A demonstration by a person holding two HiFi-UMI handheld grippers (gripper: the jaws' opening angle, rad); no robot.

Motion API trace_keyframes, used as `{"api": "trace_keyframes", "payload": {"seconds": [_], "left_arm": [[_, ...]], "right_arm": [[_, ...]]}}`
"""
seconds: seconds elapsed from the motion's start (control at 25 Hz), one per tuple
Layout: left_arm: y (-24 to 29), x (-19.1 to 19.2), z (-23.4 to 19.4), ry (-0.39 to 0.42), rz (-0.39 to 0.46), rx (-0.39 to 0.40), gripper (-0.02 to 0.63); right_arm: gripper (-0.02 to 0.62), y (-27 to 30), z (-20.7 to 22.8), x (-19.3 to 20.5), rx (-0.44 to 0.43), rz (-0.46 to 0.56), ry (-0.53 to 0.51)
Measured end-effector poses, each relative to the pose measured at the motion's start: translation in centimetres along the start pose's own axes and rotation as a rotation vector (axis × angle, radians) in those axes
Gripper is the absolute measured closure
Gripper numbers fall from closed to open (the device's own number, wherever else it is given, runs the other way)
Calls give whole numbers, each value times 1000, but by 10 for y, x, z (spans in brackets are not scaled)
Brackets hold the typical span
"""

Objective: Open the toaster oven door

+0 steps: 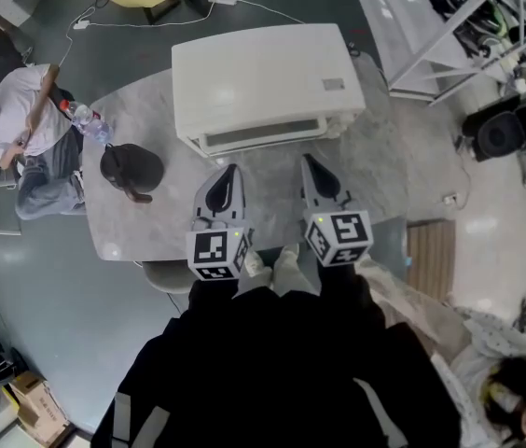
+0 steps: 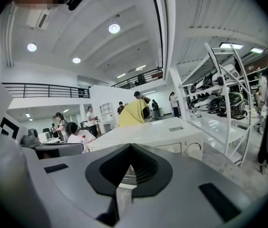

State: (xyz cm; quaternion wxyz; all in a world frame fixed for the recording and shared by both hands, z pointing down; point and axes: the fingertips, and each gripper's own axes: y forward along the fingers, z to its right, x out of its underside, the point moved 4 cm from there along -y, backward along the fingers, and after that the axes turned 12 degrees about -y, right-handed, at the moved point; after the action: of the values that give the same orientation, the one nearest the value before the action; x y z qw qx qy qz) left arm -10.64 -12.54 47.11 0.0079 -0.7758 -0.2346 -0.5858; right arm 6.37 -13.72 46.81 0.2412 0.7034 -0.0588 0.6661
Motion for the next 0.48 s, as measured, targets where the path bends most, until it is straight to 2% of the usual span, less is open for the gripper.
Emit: {"api": "trace_keyframes", "payload": {"seconds": [0.48], "left_arm": [[45,8,-30,-19,-43,-60,603]], "right_arm": [[592,51,26,11,9,-63,-14]]}}
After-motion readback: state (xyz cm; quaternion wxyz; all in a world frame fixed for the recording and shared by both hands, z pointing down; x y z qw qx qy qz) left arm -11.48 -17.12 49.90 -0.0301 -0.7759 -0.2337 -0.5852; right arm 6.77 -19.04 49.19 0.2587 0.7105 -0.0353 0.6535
